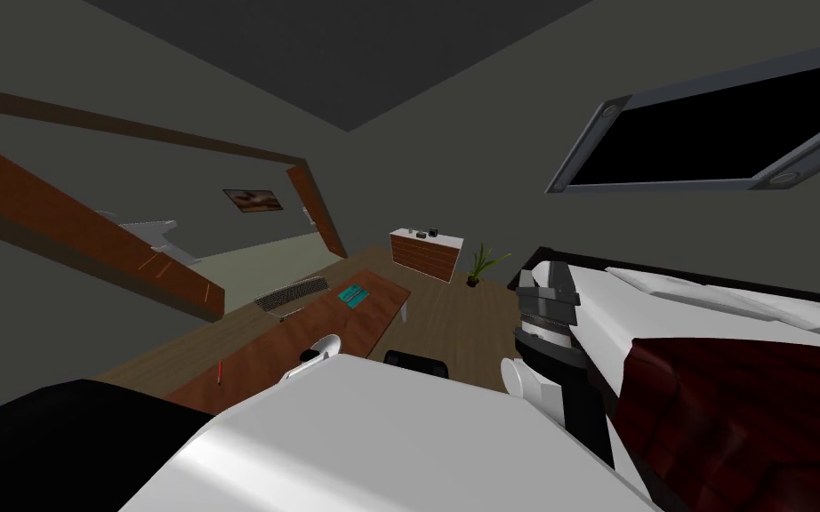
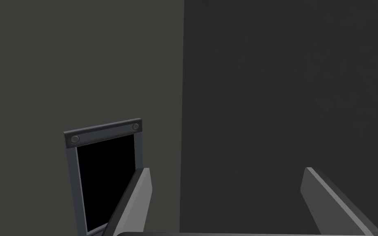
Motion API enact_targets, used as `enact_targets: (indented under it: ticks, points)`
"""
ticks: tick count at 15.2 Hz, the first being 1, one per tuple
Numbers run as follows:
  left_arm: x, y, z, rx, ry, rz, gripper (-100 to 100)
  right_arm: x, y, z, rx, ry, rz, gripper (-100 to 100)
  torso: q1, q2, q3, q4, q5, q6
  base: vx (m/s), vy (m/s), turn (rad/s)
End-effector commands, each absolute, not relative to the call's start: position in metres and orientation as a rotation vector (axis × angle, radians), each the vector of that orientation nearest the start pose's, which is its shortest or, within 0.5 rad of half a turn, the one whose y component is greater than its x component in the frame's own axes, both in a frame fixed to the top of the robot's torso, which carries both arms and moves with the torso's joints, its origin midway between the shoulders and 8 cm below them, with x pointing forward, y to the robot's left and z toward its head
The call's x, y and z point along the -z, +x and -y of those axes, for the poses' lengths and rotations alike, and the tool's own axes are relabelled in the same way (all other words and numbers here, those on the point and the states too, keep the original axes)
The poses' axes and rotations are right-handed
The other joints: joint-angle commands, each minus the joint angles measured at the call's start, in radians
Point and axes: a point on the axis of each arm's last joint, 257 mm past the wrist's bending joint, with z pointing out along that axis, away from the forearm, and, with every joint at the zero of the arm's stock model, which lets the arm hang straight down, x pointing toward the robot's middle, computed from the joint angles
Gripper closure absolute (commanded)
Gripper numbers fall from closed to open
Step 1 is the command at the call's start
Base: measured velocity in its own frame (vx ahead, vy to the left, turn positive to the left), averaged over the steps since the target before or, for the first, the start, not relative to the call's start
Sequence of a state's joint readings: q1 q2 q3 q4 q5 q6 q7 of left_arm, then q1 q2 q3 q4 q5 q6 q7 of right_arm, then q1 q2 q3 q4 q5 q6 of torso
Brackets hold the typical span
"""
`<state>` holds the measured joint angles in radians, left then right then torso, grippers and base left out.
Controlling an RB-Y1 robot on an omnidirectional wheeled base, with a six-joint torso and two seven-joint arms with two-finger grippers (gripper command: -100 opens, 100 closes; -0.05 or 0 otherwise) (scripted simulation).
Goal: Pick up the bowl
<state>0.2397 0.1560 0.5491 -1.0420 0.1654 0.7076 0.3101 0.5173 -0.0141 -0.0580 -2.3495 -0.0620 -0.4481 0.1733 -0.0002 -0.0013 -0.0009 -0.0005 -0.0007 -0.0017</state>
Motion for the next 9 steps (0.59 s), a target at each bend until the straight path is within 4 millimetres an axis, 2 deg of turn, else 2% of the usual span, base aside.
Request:
enact_targets:
  ticks: [1, 2, 4, 8, 9]
  points:
    - [0.608, 0.117, -0.484, 0.049, -2.753, -0.817, 100, -0.042, 0.333, 0.303, -1.119, 0.61, -0.626, 0, 0.0, 0.0, 0.0, 0.0, 0.0, 0.0, 0.002, 0.003, -0.069]
    - [0.606, 0.122, -0.487, 0.056, -2.739, -0.832, 100, -0.042, 0.333, 0.303, -1.119, 0.61, -0.626, 0, 0.0, -0.001, -0.001, -0.002, 0.002, -0.004, 0.003, 0.002, -0.017]
    - [0.601, 0.118, -0.49, 0.045, -2.76, -0.799, 100, -0.042, 0.333, 0.303, -1.119, 0.61, -0.626, 0, 0.0, 0.0, -0.001, -0.002, 0.001, -0.005, -0.018, -0.023, -0.014]
    - [0.589, 0.118, -0.499, 0.04, -2.765, -0.782, 100, -0.042, 0.333, 0.303, -1.119, 0.61, -0.626, 0, -0.005, 0.002, 0.001, -0.001, -0.002, -0.003, -0.033, -0.048, -0.045]
    - [0.593, 0.117, -0.495, 0.041, -2.766, -0.785, 100, -0.042, 0.333, 0.303, -1.119, 0.61, -0.626, 0, -0.006, 0.003, 0.001, 0.0, -0.002, -0.003, -0.023, -0.026, -0.017]
